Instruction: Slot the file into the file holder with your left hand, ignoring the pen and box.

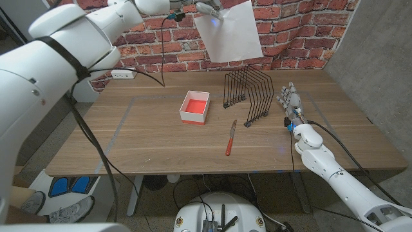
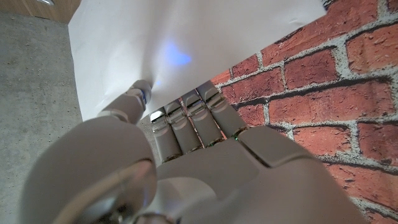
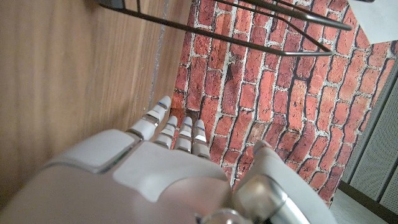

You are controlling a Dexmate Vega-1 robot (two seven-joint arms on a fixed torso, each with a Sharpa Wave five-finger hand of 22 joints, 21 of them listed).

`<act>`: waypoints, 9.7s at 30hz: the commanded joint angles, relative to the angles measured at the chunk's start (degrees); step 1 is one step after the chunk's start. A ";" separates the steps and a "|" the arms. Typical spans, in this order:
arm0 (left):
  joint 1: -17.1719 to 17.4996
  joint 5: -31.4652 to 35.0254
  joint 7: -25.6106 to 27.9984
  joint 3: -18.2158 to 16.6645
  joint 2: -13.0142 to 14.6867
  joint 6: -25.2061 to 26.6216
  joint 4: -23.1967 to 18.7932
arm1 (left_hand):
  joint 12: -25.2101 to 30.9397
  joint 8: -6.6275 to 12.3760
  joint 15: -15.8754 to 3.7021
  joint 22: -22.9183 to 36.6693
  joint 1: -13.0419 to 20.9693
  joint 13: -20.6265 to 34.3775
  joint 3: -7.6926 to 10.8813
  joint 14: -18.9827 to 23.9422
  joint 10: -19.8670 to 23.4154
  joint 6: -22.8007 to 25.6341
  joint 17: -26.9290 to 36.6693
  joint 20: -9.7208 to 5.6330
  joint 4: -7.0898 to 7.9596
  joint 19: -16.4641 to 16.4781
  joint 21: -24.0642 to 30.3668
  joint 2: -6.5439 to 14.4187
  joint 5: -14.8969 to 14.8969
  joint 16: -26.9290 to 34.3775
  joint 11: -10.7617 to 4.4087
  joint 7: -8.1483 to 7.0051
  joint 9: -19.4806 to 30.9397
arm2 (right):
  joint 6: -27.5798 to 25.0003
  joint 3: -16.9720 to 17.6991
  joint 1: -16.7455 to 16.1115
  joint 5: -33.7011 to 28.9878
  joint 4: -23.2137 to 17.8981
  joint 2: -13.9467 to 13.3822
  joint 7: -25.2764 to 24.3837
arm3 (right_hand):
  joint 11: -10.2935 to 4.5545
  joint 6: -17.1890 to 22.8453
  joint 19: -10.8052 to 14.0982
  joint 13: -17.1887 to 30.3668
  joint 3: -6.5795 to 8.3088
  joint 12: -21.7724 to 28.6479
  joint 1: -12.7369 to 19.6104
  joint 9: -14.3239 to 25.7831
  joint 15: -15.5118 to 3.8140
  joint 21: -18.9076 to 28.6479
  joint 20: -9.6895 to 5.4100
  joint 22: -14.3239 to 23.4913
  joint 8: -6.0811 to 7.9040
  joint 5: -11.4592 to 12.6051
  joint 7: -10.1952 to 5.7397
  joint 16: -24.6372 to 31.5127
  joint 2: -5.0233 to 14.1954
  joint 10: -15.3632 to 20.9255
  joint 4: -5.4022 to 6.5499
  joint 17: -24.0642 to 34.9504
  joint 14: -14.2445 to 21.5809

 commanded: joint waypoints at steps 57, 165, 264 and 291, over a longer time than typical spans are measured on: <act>-1.13 -1.83 -4.91 -0.03 -1.90 1.48 0.22 | 0.12 0.31 -4.98 0.22 0.28 0.26 -0.42 -0.99 -0.35 0.30 0.24 -3.43 0.14 -0.81 -0.17 0.28 -0.20 0.15 -0.07 -0.60 0.23 | 0.28 -0.40 1.12 -0.41 1.45 1.27 -0.75 | 0.05 0.36 0.22 0.19 0.09 0.19 -0.66 0.17 -0.31 0.03 0.05 0.16 0.12 0.33 0.35 0.19 2.48 0.67 0.46 0.18 -0.05; -0.25 -1.61 -4.46 5.06 -7.04 15.77 -4.04 | 1.19 2.10 -5.59 0.33 14.10 1.10 -3.63 -2.14 0.47 -0.03 0.91 -4.53 -0.64 -3.21 -0.49 -1.23 0.40 1.05 -0.71 -3.46 0.69 | 0.36 1.00 -1.54 0.60 -0.64 0.86 -2.43 | -0.03 0.67 0.57 0.21 -0.03 0.18 -0.83 0.19 -0.21 0.10 0.53 0.18 0.16 0.43 0.29 0.22 2.70 0.74 0.89 0.43 0.10; 0.38 0.20 -1.53 8.39 -14.47 18.98 -4.04 | 2.77 2.38 -5.62 0.37 21.92 1.85 -10.25 -0.35 4.99 2.95 0.97 -4.78 -0.02 -2.91 0.37 -3.13 -0.43 1.12 -0.65 -2.57 0.32 | 1.10 2.41 -5.08 1.40 -3.78 0.41 -3.70 | -0.05 0.68 0.63 0.22 -0.04 0.17 -0.81 0.20 -0.21 0.05 0.61 0.20 0.10 0.51 0.17 0.16 2.85 0.77 1.01 0.63 0.12; 0.22 2.84 -0.62 10.24 -14.70 14.98 -4.04 | 2.71 2.16 -5.61 0.35 22.42 1.91 -11.07 -0.24 5.02 3.08 0.85 -4.73 0.18 -2.93 0.48 -2.88 -0.36 0.91 -0.61 -2.58 0.24 | 1.39 2.88 -6.56 1.37 -5.23 0.14 -4.32 | -0.03 0.75 0.67 0.22 -0.02 0.17 -0.78 0.20 -0.24 0.06 0.58 0.20 0.13 0.52 0.19 0.14 2.86 0.76 1.01 0.66 0.13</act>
